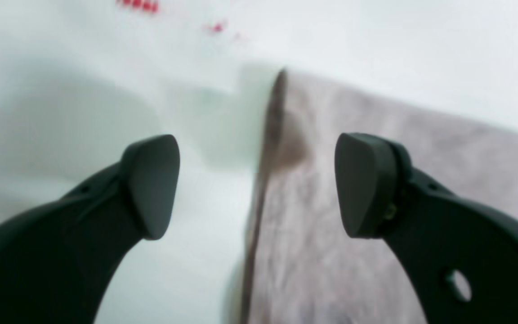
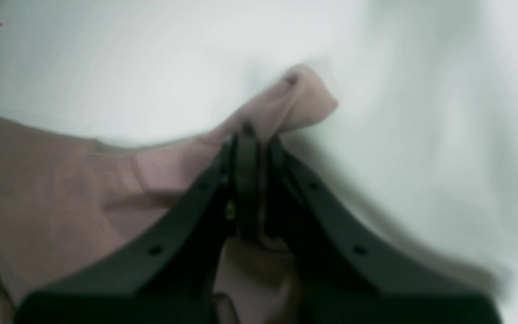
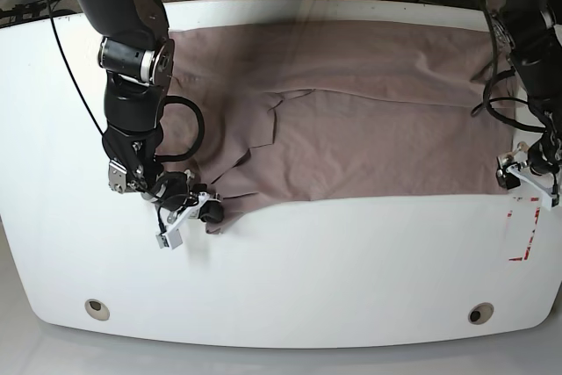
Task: Fold the T-shirt properly
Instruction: 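Grasp the shirt's hem corners with both grippers, then fold the hem up over the shirt toward the collar with both grippers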
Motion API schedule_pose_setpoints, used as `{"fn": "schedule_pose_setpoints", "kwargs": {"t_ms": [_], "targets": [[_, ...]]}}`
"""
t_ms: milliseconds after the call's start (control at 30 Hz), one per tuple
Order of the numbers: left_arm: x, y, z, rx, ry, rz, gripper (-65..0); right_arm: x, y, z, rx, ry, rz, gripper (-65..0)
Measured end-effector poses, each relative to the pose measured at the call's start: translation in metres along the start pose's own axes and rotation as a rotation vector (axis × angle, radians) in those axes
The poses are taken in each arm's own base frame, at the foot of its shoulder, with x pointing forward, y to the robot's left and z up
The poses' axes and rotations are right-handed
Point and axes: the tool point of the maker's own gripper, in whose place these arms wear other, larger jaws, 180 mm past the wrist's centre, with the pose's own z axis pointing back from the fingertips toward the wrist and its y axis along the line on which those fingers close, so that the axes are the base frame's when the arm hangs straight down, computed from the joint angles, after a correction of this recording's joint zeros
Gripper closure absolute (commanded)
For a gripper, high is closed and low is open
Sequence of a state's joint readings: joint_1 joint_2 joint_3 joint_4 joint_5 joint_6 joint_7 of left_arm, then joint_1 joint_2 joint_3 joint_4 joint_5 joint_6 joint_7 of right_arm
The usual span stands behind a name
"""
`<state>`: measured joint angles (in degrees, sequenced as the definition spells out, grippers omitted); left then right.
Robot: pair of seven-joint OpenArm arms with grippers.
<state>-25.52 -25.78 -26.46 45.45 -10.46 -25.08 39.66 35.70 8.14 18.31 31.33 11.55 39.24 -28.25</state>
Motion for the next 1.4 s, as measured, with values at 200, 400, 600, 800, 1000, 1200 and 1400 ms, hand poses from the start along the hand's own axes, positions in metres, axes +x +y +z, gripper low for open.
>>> {"fn": "schedule_pose_setpoints", "kwargs": {"t_ms": [200,400,600,800,1000,1200,1400], "targets": [[-0.010,-0.028,-0.022,-0.067,0.023,-0.019,-50.7,0.000,0.000,0.000,-0.001,0.001,0.000,0.0],[-0.012,-0.036,-0.024,-0.107,0.032,-0.050,-40.4,0.000,0.001,0.000,0.001,-0.001,0.001,0.0],[-0.016,-0.057,-0.027,-0.173,0.034,-0.073,-7.1,0.001,-0.001,0.001,-0.002,-0.001,0.002,0.0],[-0.021,-0.054,-0.027,-0.175,0.035,-0.072,-1.9,0.008,0.000,0.001,-0.001,-0.011,0.009,0.0],[-0.011,-0.073,-0.015,-0.255,0.025,-0.205,-1.1,0.039,0.004,0.013,-0.023,-0.021,0.104,0.0],[0.017,-0.077,0.005,-0.233,-0.001,-0.316,-1.1,0.079,0.011,0.039,-0.070,-0.034,0.241,0.0],[0.019,-0.090,0.025,-0.208,-0.070,-0.423,-1.1,0.104,0.020,0.067,-0.129,-0.026,0.359,0.0]]}}
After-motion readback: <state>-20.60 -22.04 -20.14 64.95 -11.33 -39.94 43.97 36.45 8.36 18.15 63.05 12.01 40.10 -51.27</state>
